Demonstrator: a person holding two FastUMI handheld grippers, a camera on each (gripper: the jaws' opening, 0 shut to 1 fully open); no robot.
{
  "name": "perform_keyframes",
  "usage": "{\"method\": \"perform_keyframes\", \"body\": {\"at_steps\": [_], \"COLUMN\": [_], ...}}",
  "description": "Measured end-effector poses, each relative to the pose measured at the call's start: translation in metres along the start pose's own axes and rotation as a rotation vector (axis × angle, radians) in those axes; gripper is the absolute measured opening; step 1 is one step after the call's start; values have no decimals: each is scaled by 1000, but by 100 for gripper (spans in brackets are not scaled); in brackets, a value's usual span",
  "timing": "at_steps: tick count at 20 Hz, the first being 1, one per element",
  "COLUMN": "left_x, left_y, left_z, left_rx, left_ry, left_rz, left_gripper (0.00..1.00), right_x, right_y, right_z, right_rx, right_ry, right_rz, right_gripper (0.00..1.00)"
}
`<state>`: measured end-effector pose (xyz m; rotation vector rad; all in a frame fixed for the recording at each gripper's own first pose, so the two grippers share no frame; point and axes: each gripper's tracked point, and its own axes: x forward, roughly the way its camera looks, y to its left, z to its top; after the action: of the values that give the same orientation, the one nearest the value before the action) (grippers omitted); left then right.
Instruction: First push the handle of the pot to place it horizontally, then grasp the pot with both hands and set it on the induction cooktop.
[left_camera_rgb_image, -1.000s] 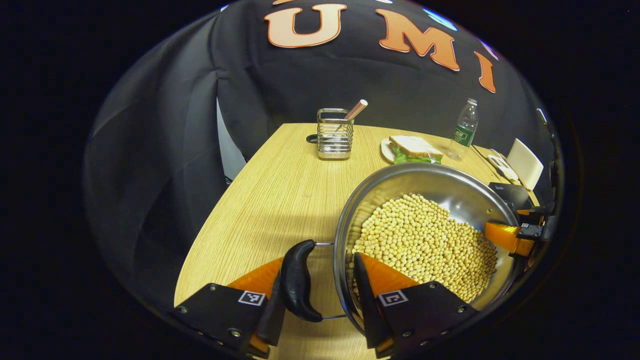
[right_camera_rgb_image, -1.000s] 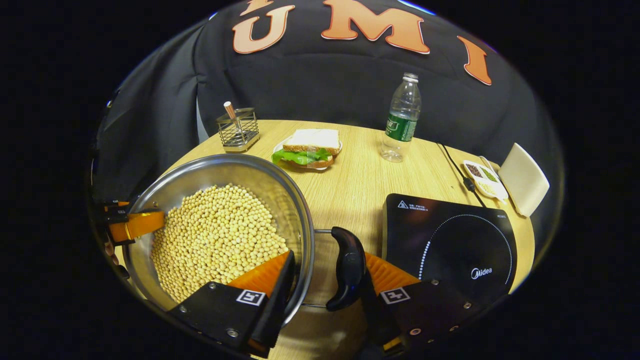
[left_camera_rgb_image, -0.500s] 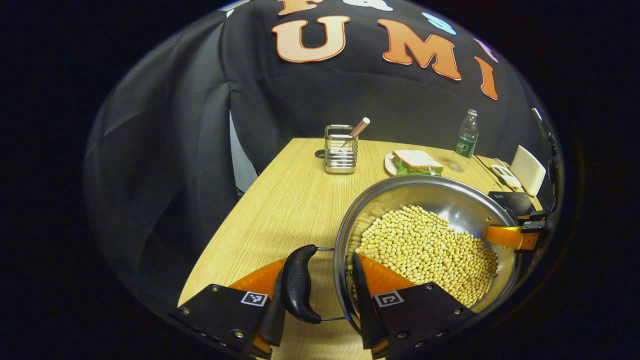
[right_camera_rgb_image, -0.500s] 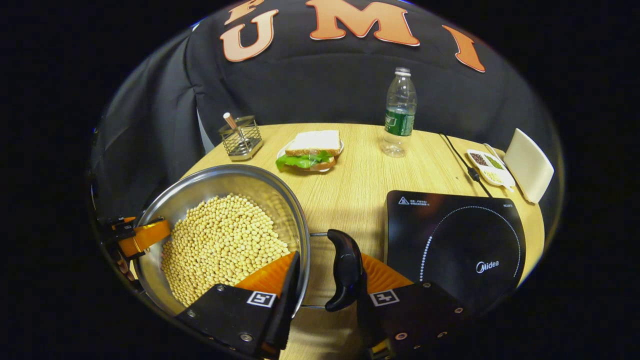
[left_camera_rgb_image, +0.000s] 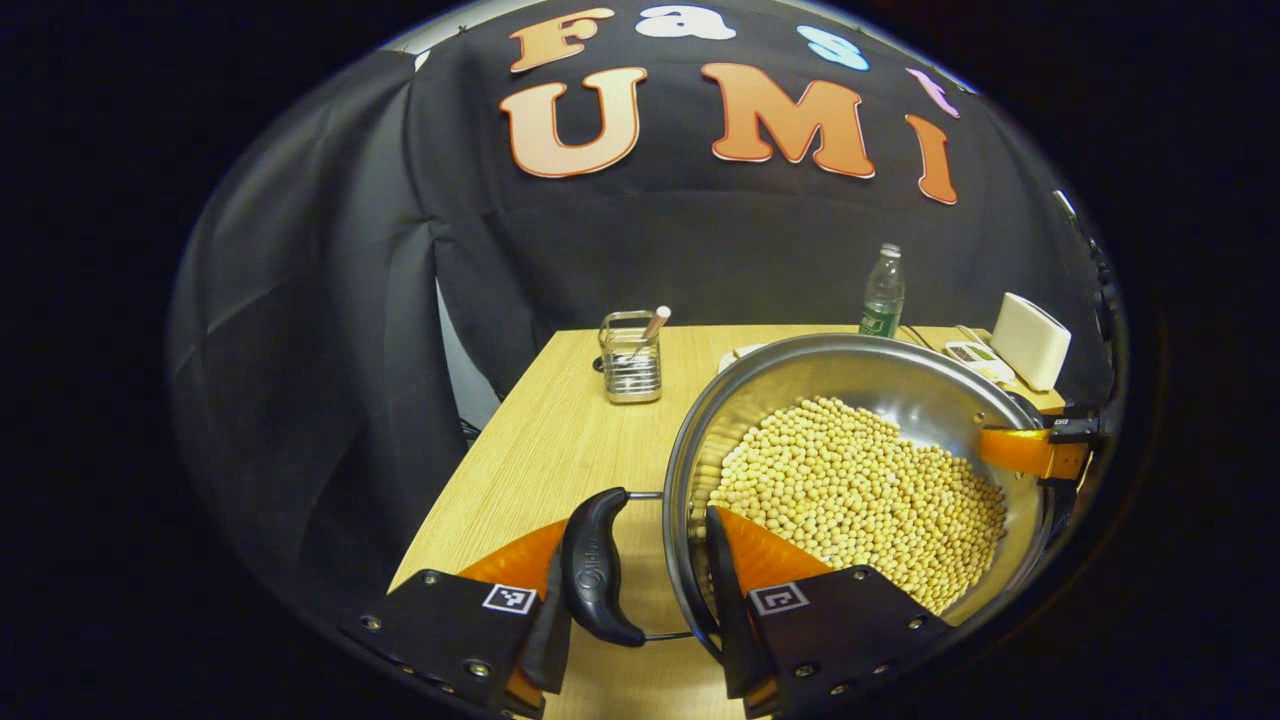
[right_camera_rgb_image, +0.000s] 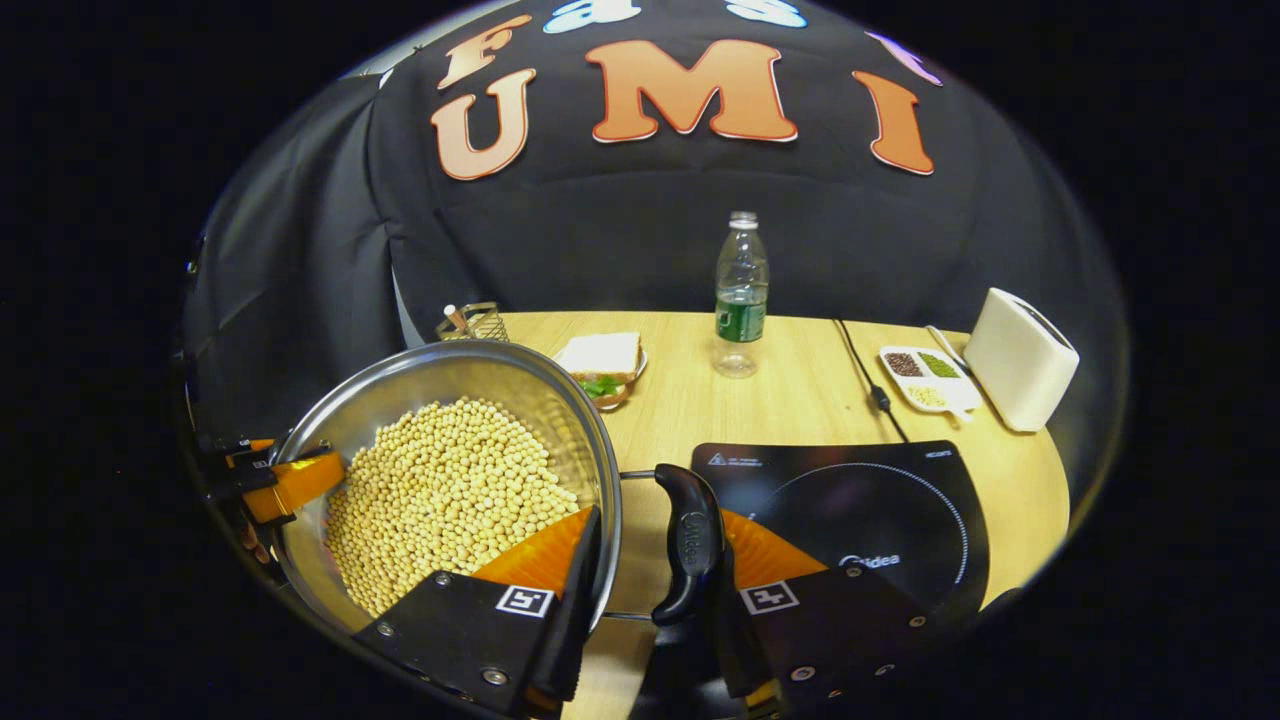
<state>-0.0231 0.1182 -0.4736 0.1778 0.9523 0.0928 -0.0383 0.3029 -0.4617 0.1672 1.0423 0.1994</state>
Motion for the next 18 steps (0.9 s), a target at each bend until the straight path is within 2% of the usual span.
{"method": "perform_keyframes", "body": {"at_steps": [1, 2, 3, 16, 17, 18], "left_x": [-2, -5, -5, -6, -5, -5], "left_y": [-9, -18, -26, -164, -173, -183], "left_z": [4, 10, 17, 71, 74, 75], "left_rx": [0, 6, 9, 94, 99, 102], "left_ry": [-9, -12, -17, -66, -68, -67], "left_rz": [-7, -16, -25, -138, -145, -153], "left_gripper": [62, 62, 62, 62, 62, 62], "right_x": [-4, -8, -12, -57, -61, -63], "right_y": [-7, -15, -24, -161, -168, -176], "right_z": [3, 5, 8, 27, 27, 27], "right_rx": [1, 6, 10, 82, 85, 90], "right_ry": [-6, -14, -19, -88, -94, -99], "right_rz": [-6, -12, -19, -130, -136, -144], "right_gripper": [53, 48, 53, 53, 48, 53]}}
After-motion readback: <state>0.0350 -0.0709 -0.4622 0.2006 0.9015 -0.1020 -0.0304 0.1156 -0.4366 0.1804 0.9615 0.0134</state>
